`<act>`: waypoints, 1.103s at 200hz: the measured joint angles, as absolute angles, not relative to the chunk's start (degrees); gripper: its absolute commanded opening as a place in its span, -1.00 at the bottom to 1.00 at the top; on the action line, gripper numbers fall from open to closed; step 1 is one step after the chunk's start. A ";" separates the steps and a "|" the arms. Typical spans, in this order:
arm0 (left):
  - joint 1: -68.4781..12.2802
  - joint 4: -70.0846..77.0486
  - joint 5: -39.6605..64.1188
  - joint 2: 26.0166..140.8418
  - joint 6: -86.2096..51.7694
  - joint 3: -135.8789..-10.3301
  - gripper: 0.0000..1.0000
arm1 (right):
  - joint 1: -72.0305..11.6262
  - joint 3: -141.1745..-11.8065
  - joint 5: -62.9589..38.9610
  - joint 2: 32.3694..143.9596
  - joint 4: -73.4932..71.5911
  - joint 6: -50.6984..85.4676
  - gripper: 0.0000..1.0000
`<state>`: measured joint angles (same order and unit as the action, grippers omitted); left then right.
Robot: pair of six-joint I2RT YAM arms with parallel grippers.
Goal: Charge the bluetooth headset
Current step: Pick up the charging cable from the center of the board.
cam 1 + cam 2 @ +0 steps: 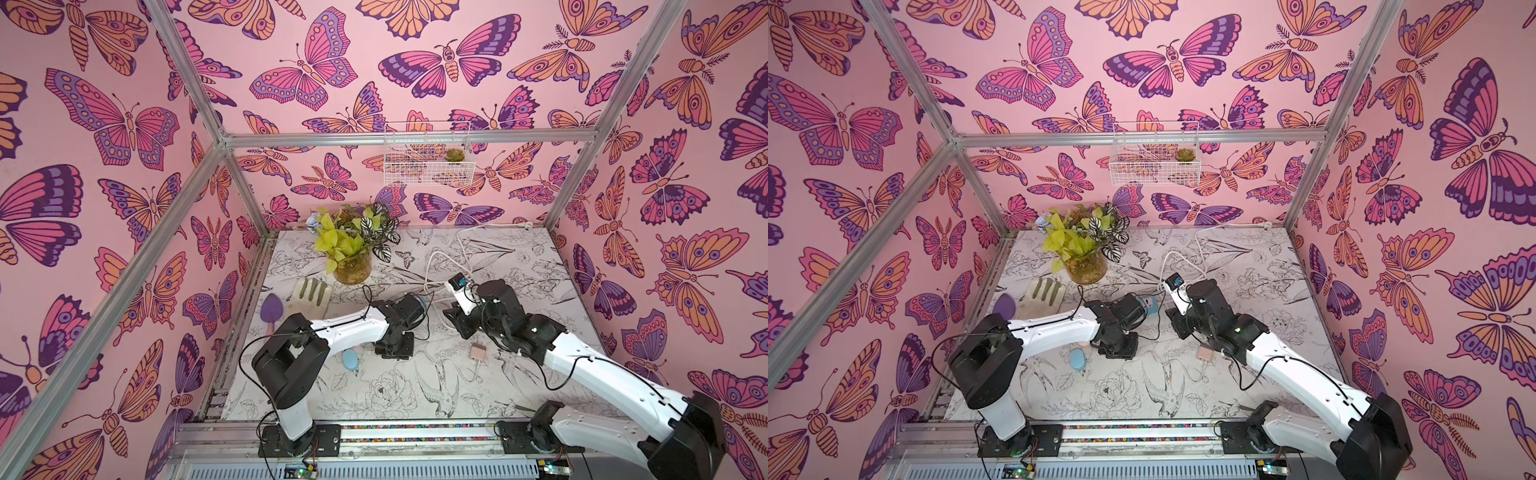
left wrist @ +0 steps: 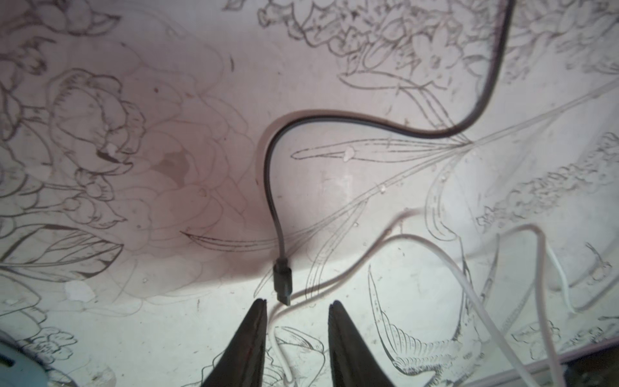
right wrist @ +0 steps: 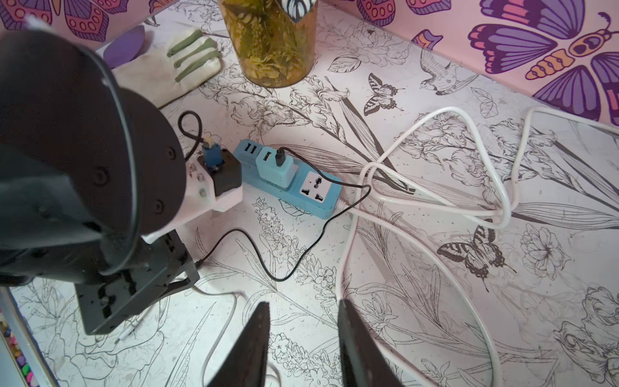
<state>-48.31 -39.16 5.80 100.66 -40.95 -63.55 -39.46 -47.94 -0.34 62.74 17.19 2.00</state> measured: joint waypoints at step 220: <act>-47.92 -42.11 6.87 92.51 -30.35 -64.20 -1.00 | -39.44 -45.93 -4.78 63.77 11.73 13.13 -0.27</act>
<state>-47.92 -42.11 6.87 92.51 -30.35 -64.20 -39.44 -45.93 -4.78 63.77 11.73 13.13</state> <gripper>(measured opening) 0.056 0.360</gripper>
